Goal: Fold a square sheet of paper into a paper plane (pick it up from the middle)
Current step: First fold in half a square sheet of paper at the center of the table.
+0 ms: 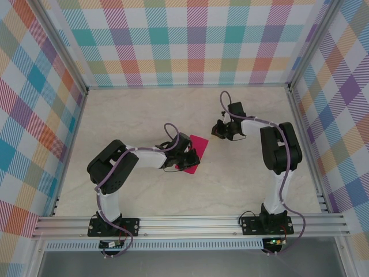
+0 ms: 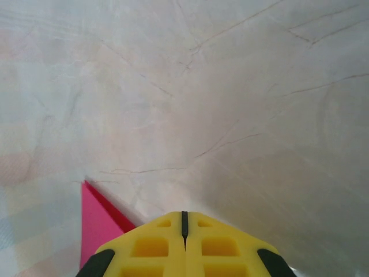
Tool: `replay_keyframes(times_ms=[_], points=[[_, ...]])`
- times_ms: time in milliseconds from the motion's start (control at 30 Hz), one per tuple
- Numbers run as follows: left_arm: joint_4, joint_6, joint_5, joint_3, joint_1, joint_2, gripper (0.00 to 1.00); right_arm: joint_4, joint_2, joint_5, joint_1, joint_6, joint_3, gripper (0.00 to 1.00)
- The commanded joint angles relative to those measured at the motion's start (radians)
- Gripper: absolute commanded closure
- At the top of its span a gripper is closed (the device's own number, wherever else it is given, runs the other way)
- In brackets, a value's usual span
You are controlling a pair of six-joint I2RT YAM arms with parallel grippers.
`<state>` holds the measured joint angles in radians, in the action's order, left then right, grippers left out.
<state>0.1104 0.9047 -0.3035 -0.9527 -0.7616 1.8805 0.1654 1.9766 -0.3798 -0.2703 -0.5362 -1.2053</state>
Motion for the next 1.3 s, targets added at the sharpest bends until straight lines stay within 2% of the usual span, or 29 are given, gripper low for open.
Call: replay_keyframes(times_ms=[0,233,433,1000,1267], points=[[-0.213,0.002,0.007,0.048,-0.008,0.048,1.0,-0.029,-0.118,-0.072,-0.022,-0.018,0.082,0.96],[-0.207,-0.004,0.003,0.035,-0.007,0.06,1.0,-0.118,-0.153,-0.234,-0.107,-0.089,0.235,0.96],[-0.208,-0.009,0.003,0.034,-0.007,0.057,1.0,-0.115,-0.099,-0.242,-0.139,-0.088,0.221,0.96],[-0.23,-0.125,-0.057,0.082,-0.007,0.007,1.0,0.128,0.013,-0.084,-0.139,-0.056,0.111,0.97],[-0.256,-0.179,-0.116,0.092,-0.008,-0.002,1.0,0.177,0.037,-0.05,-0.14,-0.062,0.082,0.97]])
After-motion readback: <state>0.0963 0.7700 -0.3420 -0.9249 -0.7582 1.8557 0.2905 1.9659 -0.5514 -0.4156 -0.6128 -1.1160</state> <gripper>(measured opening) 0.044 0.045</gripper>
